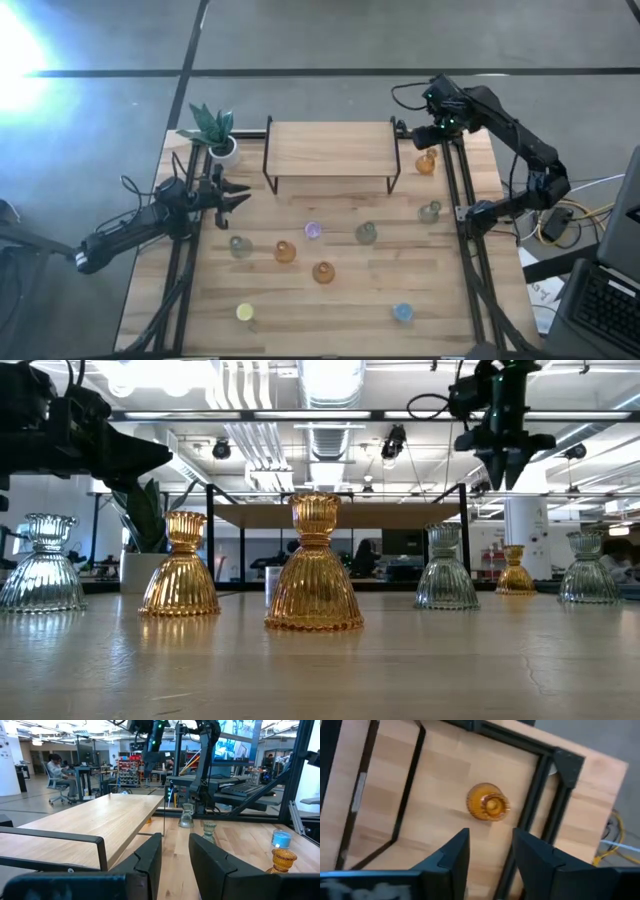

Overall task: Pick & Place candle stick holders
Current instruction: Put the top brown glass candle holder on the shelf

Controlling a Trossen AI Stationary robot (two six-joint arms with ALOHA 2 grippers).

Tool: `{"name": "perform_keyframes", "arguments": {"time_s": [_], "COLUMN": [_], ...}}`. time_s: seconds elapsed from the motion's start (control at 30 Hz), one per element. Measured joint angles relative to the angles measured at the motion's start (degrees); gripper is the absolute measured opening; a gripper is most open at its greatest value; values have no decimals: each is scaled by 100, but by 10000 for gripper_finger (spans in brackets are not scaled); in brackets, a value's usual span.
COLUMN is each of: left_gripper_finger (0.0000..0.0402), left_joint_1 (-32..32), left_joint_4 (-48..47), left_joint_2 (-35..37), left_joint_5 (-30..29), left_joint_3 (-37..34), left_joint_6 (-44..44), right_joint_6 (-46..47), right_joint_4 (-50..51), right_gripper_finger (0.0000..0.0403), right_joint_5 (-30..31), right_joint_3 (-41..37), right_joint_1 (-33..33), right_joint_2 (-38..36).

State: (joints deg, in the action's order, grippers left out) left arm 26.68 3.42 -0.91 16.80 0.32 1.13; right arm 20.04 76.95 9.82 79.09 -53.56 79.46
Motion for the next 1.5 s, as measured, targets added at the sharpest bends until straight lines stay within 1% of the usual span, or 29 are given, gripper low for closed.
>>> {"name": "perform_keyframes", "arguments": {"time_s": [0.1, 0.2, 0.33, 0.47, 0.63, 0.7, 0.83, 0.9, 1.07, 1.2, 1.5], "left_gripper_finger": [104, 104, 104, 104, 104, 104, 104, 104, 104, 104, 104], "left_joint_1": [-1, 0, -1, 0, -1, -2, 0, -2, -1, 0, 0], "left_joint_4": [0, 0, 0, 0, 0, 0, 0, 0, 0, 0, 0], "left_joint_2": [0, 0, 0, 0, 0, 0, 0, 2, 1, 1, 2], "left_joint_5": [2, 2, 1, 0, 2, 2, 0, 2, 0, 0, 0], "left_joint_3": [2, 2, 0, 0, 1, 0, 2, 0, 0, 1, 0], "left_joint_6": [0, 0, 0, 0, 0, 0, 0, 0, 0, 0, 0], "right_joint_6": [96, 210, 358, 1076, 1745, 1914, 2011, 2128, 2048, 1954, 1598], "right_joint_4": [21, 87, 58, -22, -440, -473, -580, -658, -857, -1051, -1800], "right_gripper_finger": [166, 183, 190, 191, 190, 186, 174, 167, 154, 146, 135], "right_joint_5": [10, 198, 352, 379, 228, 250, 551, 566, 336, 62, -70], "right_joint_3": [-24, -63, -98, -226, -542, -663, -823, -881, -1041, -1348, -1872], "right_joint_1": [-19, -28, -19, -28, -21, -27, 16, 42, 41, 42, 79], "right_joint_2": [108, 212, 269, 370, 328, 332, 341, 362, 356, 356, 360]}}
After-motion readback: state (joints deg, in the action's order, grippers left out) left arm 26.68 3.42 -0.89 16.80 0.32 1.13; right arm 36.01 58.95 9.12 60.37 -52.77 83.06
